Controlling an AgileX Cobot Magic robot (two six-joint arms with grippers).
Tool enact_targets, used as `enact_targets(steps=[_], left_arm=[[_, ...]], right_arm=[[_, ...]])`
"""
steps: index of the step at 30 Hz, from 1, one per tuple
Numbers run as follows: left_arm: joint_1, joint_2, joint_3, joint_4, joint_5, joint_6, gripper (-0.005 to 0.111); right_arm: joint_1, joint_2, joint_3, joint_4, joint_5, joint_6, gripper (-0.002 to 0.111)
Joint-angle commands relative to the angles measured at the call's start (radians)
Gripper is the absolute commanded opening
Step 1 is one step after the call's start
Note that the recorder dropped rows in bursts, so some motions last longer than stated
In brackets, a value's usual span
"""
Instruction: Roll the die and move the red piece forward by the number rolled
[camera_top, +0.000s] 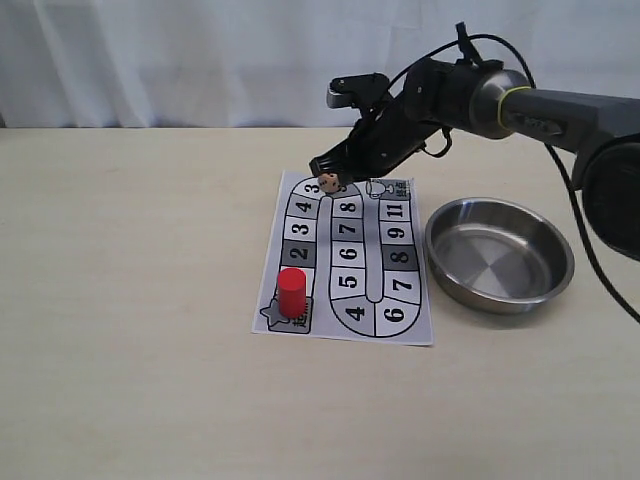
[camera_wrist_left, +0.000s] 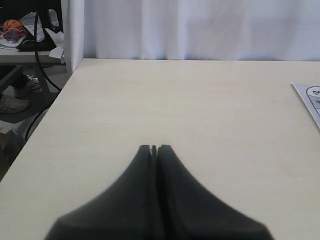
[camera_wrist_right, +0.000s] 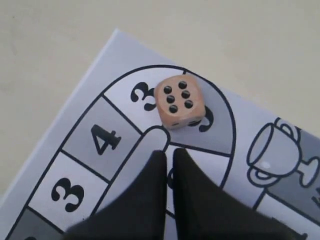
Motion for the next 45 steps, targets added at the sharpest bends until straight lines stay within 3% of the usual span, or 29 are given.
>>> enact_targets(steps=[1, 45], left_arm=[[0.0, -0.001, 0.004, 0.0, -0.013, -0.006, 0.0], [0.0, -0.001, 0.004, 0.0, -0.013, -0.006, 0.0]], right_arm=[[0.0, 0.052, -0.079, -0.004, 0.054, 0.026, 0.004], [0.003, 0.106, -0.132, -0.004, 0.118, 0.034, 0.004]])
